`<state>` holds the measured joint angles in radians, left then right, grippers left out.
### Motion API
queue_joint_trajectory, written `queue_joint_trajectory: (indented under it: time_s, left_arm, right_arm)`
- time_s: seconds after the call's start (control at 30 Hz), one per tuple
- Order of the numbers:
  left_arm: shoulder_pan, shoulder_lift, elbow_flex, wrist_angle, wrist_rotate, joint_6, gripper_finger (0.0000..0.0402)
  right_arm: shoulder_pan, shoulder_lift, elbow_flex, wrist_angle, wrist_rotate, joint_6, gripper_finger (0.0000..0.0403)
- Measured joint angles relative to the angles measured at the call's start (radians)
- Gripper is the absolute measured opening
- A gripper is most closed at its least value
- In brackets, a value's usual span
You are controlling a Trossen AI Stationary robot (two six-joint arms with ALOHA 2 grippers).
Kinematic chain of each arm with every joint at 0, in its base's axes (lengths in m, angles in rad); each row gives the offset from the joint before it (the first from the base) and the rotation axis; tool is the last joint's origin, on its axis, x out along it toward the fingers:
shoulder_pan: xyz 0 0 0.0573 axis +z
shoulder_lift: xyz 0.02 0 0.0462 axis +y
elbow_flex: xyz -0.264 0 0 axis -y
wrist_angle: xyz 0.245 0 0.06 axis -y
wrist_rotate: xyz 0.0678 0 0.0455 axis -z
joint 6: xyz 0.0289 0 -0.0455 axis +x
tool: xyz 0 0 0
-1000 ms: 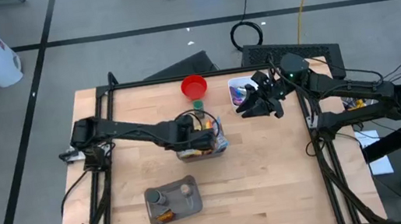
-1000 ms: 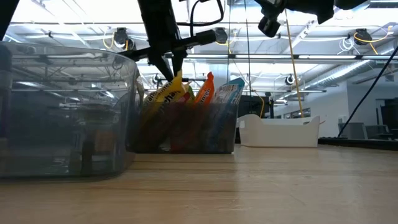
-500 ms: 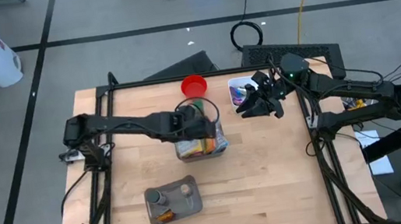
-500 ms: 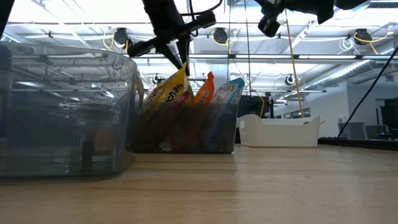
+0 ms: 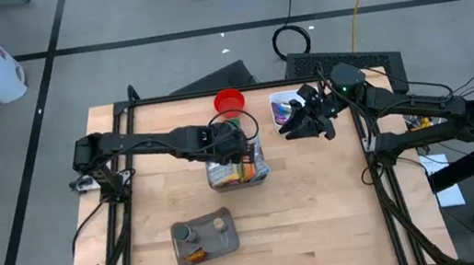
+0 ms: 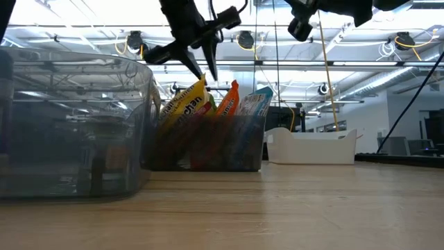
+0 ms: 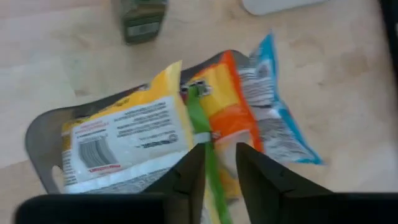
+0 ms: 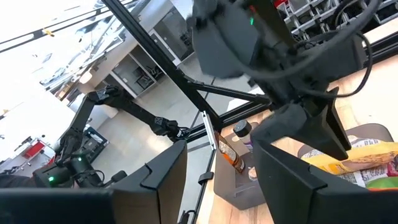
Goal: Pick & Place Food Item
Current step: Put the green seasoning bottle into the bottom black bin
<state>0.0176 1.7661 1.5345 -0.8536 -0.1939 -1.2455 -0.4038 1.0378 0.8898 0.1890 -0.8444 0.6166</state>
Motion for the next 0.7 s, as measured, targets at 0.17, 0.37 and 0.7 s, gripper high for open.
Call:
queue_joint_trajectory:
  time_s: [0.17, 0.37, 0.7]
  left_arm:
    - [0.036, -0.039, 0.0, 0.067, 0.106, 0.064, 0.0122]
    - [0.074, -0.134, 0.0, 0.188, 0.168, 0.144, 0.0131]
    - [0.086, -0.358, 0.001, 0.484, 0.036, 0.575, 0.0132]
  right_arm:
    - [0.0, 0.0, 0.0, -0.001, 0.0, -0.004, 0.0175]
    - [0.0, 0.0, -0.01, -0.018, 0.002, -0.007, 0.0175]
    - [0.0, 0.0, -0.125, 0.051, 0.119, 0.028, 0.0177]
